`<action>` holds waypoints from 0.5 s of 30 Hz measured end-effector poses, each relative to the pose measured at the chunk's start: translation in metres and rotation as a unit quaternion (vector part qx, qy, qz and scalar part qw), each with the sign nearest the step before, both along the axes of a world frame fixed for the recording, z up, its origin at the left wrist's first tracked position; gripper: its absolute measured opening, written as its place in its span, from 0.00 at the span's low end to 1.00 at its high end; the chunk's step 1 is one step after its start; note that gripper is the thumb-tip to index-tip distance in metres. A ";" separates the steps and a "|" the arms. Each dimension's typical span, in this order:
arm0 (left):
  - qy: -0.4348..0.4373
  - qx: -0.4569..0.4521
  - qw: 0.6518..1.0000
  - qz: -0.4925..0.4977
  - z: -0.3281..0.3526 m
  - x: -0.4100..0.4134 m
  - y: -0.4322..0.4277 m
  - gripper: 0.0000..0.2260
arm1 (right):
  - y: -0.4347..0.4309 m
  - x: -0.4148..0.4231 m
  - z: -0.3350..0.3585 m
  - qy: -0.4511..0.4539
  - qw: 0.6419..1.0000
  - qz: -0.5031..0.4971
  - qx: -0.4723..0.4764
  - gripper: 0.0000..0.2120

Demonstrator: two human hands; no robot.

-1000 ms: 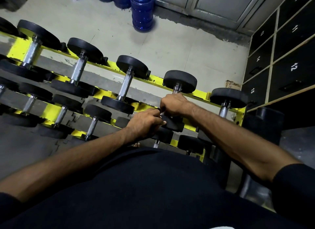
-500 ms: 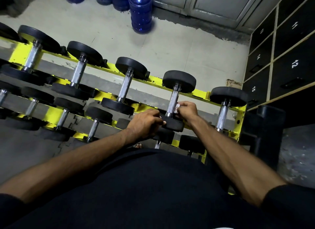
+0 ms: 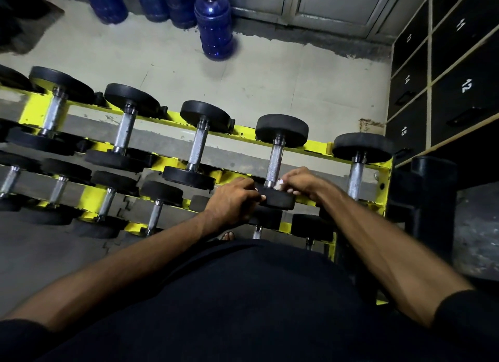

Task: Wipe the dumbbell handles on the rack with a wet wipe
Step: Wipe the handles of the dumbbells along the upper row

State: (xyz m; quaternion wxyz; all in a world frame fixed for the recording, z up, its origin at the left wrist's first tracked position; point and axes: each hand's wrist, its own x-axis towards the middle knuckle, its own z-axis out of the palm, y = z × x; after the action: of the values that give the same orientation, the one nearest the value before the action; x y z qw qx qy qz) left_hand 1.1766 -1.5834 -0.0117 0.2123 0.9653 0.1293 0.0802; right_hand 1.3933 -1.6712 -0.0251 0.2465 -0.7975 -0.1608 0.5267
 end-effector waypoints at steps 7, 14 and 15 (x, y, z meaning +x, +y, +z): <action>-0.006 0.011 1.000 0.003 0.000 0.000 -0.002 0.09 | -0.001 -0.010 0.017 -0.102 0.983 0.085 0.123 0.06; -0.022 0.005 1.000 0.012 0.000 0.000 -0.002 0.10 | 0.021 -0.030 0.030 -0.370 0.877 0.283 0.118 0.07; -0.024 0.005 1.000 0.016 0.000 0.001 -0.002 0.12 | 0.024 -0.031 0.033 -0.382 0.869 0.298 0.101 0.07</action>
State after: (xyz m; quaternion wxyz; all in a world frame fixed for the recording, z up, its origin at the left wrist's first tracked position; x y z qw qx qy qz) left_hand 1.1777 -1.5854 -0.0112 0.2096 0.9619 0.1392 0.1072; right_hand 1.3626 -1.6470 0.0084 0.0762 -0.8213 -0.5248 0.2102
